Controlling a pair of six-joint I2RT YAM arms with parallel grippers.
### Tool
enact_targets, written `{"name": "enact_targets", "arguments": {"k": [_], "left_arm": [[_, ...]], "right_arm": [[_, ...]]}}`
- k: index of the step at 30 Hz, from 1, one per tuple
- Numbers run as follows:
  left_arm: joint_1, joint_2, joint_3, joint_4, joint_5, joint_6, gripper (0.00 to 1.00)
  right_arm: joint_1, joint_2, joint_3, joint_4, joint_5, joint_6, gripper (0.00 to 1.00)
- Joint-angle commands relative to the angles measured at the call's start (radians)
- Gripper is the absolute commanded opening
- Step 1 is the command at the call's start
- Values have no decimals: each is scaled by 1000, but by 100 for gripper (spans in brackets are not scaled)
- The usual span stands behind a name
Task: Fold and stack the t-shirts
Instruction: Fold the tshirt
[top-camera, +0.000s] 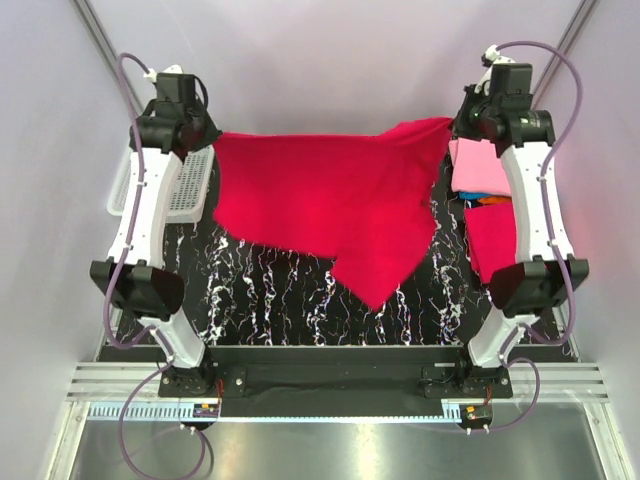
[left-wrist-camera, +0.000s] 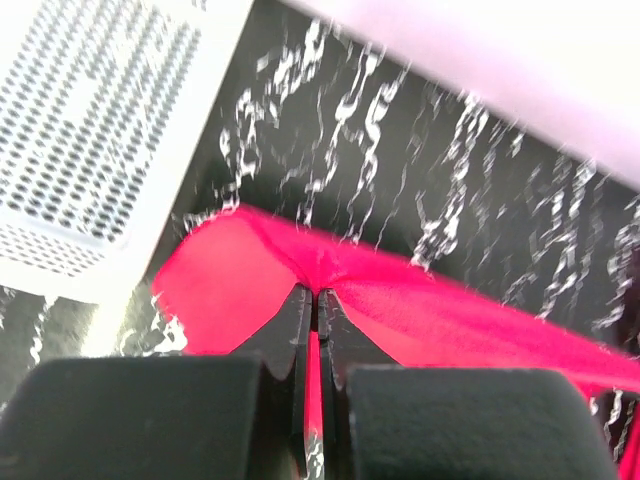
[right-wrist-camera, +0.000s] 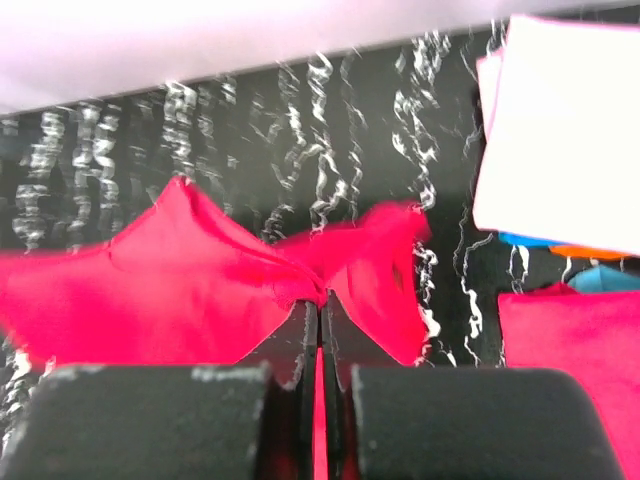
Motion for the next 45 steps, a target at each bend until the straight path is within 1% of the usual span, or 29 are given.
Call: {"name": "enact_targets", "arguments": {"k": [1,3,5,6,8,9,10,11,14,18,20,22,25,26,27,28,30,31,32,33,34,35,36,37,40,41,43,44,45], "left_arm": [[12,-118,35,16,16,44,0],[12,-213,-23,16,39,48,0],[12,-293,-80,16,68,48,0],[12,-378,-141,18,76,52,0],[12,-463,-206,18,97,59,0],[12,-510,-263,16,102,64,0],[12,-587,-287,15,112,70,0],[12,-627,-306,-2,119,88,0],[12,-744,-315,-89,93,139,0],[12,-848,-303,-162,27,176,0],[12,-874,-300,-172,-5,170,0],[12,-868,-286,-168,-53,162,0],[12,-755,-216,-149,-120,148,0],[12,-712,-167,-133,-125,142,0],[12,-613,-144,-119,-125,139,0],[12,-562,-122,-104,-118,139,0],[12,-446,-59,-67,-102,118,0],[14,-339,-42,-56,-90,108,0],[14,-280,-27,-24,-82,95,0],[14,-226,-22,-7,-78,87,0],[14,-125,-21,7,-67,79,0],[14,-77,-19,31,-64,64,0],[14,-36,-25,42,-64,56,0],[14,56,-36,59,-61,53,0],[12,176,-76,127,-49,33,0],[12,254,-84,150,-52,26,0],[14,326,-76,171,-70,21,0],[14,400,-55,174,-85,21,0],[14,429,-41,177,-99,18,0]], "right_arm": [[0,-187,46,49,-85,-37,0],[-1,-288,12,42,-101,-43,0],[-1,-356,-14,7,-101,-54,0],[0,-424,-23,-7,-102,-59,0],[0,-494,-49,-49,-99,-75,0],[-1,-528,-55,-61,-99,-82,0],[-1,-593,-60,-76,-95,-89,0],[-1,-621,-55,-107,-90,-95,0],[2,-712,-26,-174,-59,-129,0],[0,-790,1,-189,-1,-148,0],[0,-792,32,-187,8,-143,0],[0,-766,55,-185,1,-143,0],[2,-700,81,-155,-2,-152,0],[2,-680,70,-118,2,-152,0],[0,-633,63,-98,5,-155,0],[2,-606,51,-75,5,-160,0],[2,-551,-11,14,2,-157,0],[2,-495,-35,41,-5,-157,0],[0,-462,-86,98,-9,-154,0],[0,-430,-112,121,-13,-152,0],[2,-372,-141,150,-22,-149,0],[0,-343,-202,208,-30,-149,0],[-1,-280,-228,230,-41,-149,0],[-1,-246,-252,248,-48,-148,0],[0,-111,-318,301,-71,-151,0],[-1,-73,-334,327,-84,-161,0],[-1,53,-329,339,-119,-172,0],[-1,99,-298,338,-127,-175,0],[-1,186,-284,338,-136,-177,0]]}}
